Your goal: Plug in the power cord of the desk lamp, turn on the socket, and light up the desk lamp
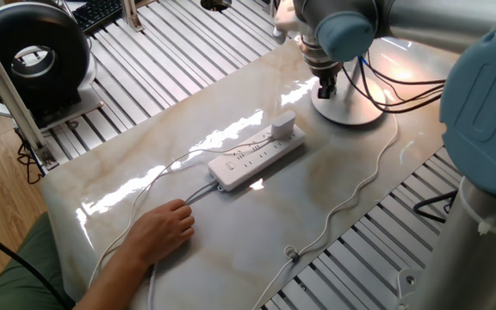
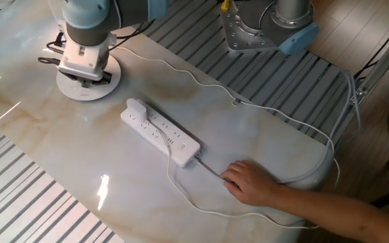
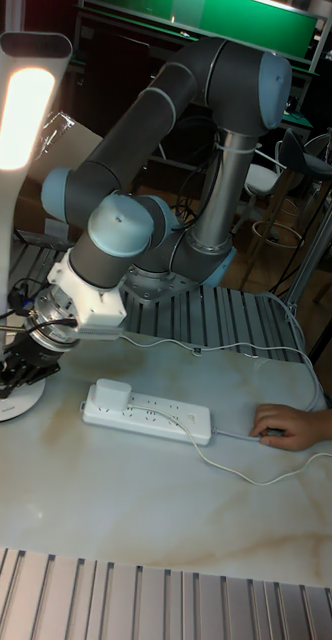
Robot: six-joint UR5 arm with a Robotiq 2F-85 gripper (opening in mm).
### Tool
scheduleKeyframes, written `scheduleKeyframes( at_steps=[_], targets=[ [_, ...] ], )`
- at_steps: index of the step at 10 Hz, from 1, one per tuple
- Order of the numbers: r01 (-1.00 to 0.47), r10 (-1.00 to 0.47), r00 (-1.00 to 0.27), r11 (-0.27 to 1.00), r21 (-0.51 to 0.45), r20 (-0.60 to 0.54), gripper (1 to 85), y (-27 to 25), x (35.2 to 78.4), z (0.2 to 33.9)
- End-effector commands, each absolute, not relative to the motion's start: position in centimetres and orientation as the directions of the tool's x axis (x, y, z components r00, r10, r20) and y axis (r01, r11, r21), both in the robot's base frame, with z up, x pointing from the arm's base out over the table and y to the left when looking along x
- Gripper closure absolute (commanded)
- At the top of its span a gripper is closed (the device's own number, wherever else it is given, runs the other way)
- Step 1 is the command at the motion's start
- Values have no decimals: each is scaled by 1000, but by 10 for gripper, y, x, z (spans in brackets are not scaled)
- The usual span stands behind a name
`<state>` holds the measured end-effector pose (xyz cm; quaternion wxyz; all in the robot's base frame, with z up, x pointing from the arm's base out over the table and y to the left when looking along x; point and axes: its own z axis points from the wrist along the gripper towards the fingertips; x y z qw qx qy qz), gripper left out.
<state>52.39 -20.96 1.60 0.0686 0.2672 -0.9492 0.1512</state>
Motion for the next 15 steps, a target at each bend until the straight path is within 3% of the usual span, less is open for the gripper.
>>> scheduleKeyframes(
  at_steps=[1, 8, 11, 15],
  targets=[
    [-499, -460, -861, 847, -184, 216, 847, -194, 516, 21],
    [-483, -441, -860, 865, -134, 255, 847, -180, 505, 32],
    [-482, -416, -835, 869, -112, 361, 847, -173, 485, 69],
    [-387, -373, -860, 921, 31, 348, 847, -112, 469, 110]
  ],
)
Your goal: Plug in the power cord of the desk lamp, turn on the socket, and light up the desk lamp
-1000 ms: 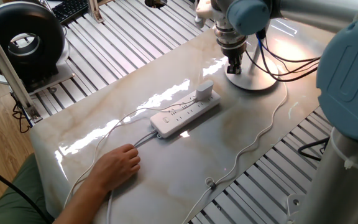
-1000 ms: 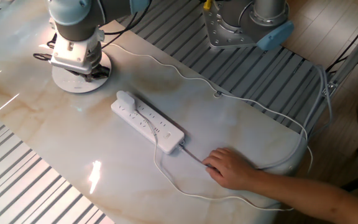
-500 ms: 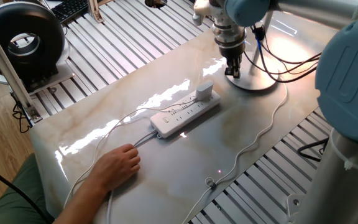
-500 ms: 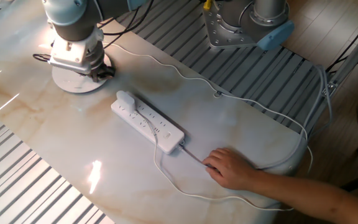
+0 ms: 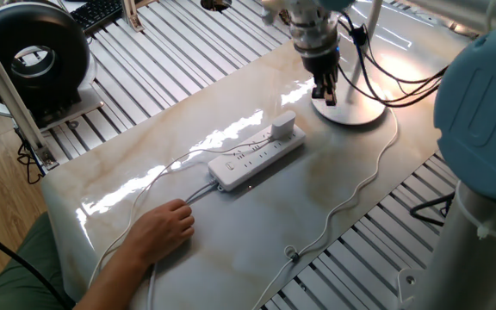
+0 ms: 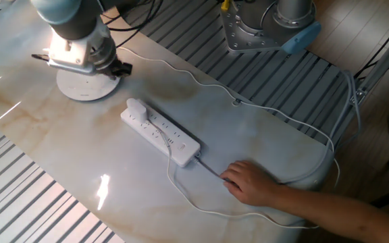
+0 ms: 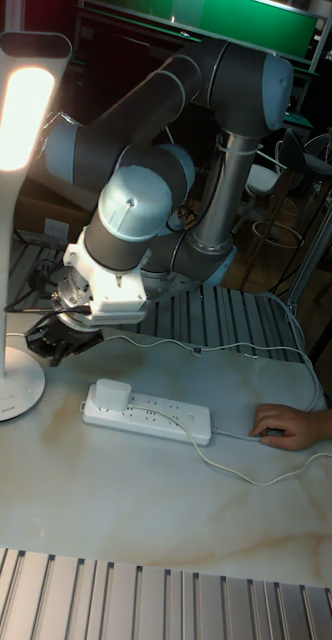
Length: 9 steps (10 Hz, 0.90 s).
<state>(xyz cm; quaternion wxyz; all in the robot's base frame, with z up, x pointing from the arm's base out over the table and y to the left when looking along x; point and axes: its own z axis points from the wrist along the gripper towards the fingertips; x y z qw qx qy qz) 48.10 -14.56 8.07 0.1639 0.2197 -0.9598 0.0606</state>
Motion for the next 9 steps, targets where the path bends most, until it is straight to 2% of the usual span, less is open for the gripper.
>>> scheduleKeyframes(
  at_steps=[1, 3, 6, 8, 9],
  targets=[
    [-366, -363, -865, 929, 60, 346, 847, -95, 465, 124],
    [-259, -287, -895, 958, 127, 342, 847, -42, 457, 155],
    [-79, -120, -938, 987, 138, 326, 847, 48, 461, 192],
    [27, -6, -974, 990, 140, 225, 847, 92, 488, 186],
    [76, 55, -986, 989, 128, 160, 847, 96, 507, 178]
  ],
)
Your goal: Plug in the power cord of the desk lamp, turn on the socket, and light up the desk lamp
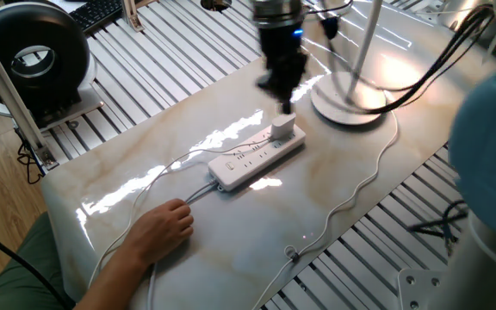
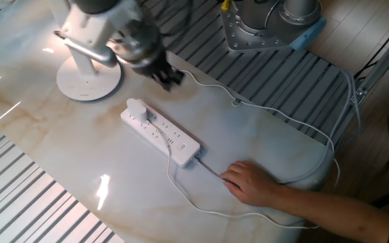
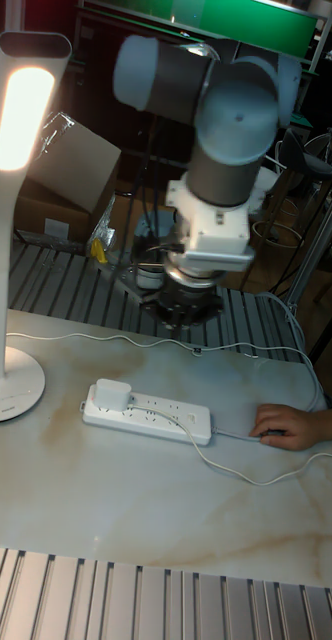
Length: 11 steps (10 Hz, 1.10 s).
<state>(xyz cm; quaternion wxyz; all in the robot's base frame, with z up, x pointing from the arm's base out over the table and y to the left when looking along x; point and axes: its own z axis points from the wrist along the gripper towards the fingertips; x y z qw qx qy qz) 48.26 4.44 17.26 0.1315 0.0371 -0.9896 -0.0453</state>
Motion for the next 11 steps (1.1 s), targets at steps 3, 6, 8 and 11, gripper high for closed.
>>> scheduleKeyframes(
  at_steps=[3, 6, 8, 11],
  targets=[
    [147, 149, -988, 986, 76, -25, 847, 81, 555, 174],
    [167, 168, -986, 984, 60, -7, 847, 71, 556, 173],
    [187, 187, -982, 979, 82, 10, 847, 71, 562, 169],
    [184, 182, -983, 978, 101, 22, 847, 73, 564, 168]
  ],
)
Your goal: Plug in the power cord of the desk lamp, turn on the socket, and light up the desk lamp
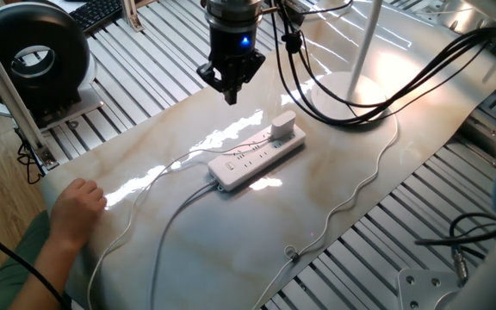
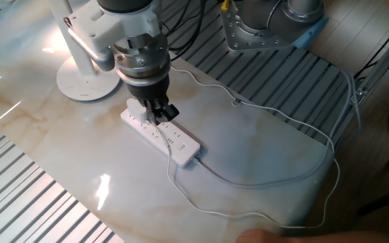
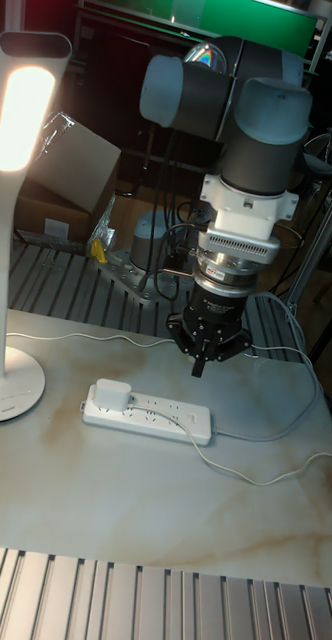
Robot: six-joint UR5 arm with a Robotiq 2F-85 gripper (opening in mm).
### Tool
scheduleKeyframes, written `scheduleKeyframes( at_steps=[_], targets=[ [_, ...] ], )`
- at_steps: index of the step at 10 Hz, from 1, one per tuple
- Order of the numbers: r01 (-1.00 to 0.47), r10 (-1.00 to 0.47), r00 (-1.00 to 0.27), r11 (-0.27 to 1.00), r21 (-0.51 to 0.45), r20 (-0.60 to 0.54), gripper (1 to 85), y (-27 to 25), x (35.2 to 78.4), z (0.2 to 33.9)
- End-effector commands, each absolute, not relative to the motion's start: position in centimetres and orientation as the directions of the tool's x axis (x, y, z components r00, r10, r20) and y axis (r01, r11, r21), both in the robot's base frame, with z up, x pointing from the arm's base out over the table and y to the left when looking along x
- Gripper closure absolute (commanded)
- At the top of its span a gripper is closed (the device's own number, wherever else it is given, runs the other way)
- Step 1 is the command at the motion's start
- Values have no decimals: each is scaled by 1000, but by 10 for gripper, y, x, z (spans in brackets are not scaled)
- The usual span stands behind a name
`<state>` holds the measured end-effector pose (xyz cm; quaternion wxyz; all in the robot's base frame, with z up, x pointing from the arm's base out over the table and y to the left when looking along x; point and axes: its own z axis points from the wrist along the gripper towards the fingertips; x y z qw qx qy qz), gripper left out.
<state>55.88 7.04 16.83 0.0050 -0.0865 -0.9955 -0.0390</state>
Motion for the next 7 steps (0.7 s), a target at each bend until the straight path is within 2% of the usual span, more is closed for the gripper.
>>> scheduleKeyframes(
  at_steps=[1, 7],
  targets=[
    [175, 173, -985, 979, 100, 26, 847, 70, 564, 166],
    [161, 158, -987, 982, 103, 39, 847, 68, 562, 165]
  ],
)
